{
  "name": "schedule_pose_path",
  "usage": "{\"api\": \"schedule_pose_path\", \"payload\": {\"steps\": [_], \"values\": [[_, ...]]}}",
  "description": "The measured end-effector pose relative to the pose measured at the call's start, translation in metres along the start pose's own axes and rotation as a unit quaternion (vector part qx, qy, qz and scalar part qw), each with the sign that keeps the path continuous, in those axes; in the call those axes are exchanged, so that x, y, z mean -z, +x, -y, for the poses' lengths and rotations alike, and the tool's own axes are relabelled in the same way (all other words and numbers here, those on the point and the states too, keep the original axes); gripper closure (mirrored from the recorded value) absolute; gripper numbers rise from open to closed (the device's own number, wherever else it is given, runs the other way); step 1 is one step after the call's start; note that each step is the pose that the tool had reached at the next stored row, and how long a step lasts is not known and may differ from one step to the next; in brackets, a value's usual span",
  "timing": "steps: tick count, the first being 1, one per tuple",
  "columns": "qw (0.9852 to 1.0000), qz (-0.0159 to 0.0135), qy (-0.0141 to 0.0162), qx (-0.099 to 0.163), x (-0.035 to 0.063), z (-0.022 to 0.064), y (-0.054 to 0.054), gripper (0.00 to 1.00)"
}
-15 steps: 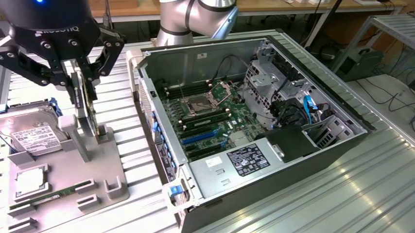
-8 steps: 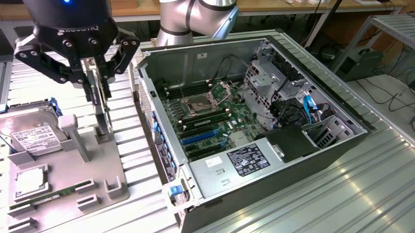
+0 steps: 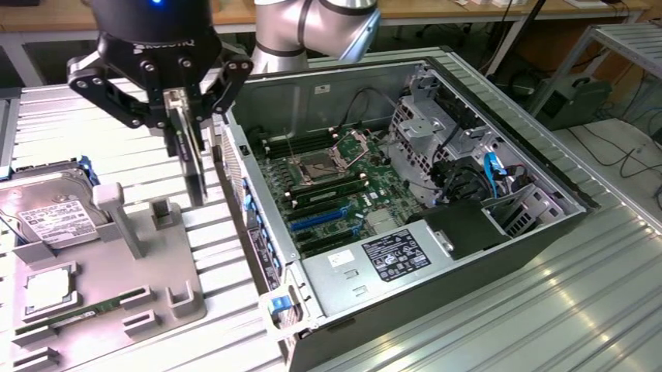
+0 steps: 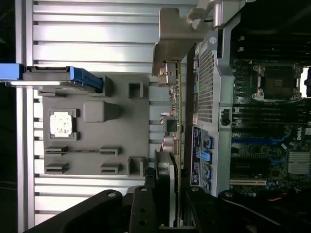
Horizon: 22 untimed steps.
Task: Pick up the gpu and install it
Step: 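Pick up the gpu and move the gpu toward the slot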
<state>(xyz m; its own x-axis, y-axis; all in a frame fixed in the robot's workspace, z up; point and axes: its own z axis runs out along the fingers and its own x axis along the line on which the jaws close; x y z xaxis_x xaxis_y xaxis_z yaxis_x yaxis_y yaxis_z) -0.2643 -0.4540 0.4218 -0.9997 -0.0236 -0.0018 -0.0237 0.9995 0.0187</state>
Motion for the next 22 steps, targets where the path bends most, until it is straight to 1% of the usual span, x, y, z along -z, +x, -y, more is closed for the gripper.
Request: {"api": "schedule_pose_path", "payload": {"steps": [15, 17, 18, 22], "values": [[1.0, 0.0, 0.0, 0.003, -0.0012, 0.0014, -0.057, 0.72], [1.0, 0.0, -0.0001, 0.004, -0.0014, 0.0016, -0.067, 0.72], [1.0, -0.0001, 0.0, 0.004, -0.0015, 0.0018, -0.074, 0.72], [1.0, -0.0001, 0.0, 0.005, -0.0019, 0.0022, -0.091, 0.72]]}}
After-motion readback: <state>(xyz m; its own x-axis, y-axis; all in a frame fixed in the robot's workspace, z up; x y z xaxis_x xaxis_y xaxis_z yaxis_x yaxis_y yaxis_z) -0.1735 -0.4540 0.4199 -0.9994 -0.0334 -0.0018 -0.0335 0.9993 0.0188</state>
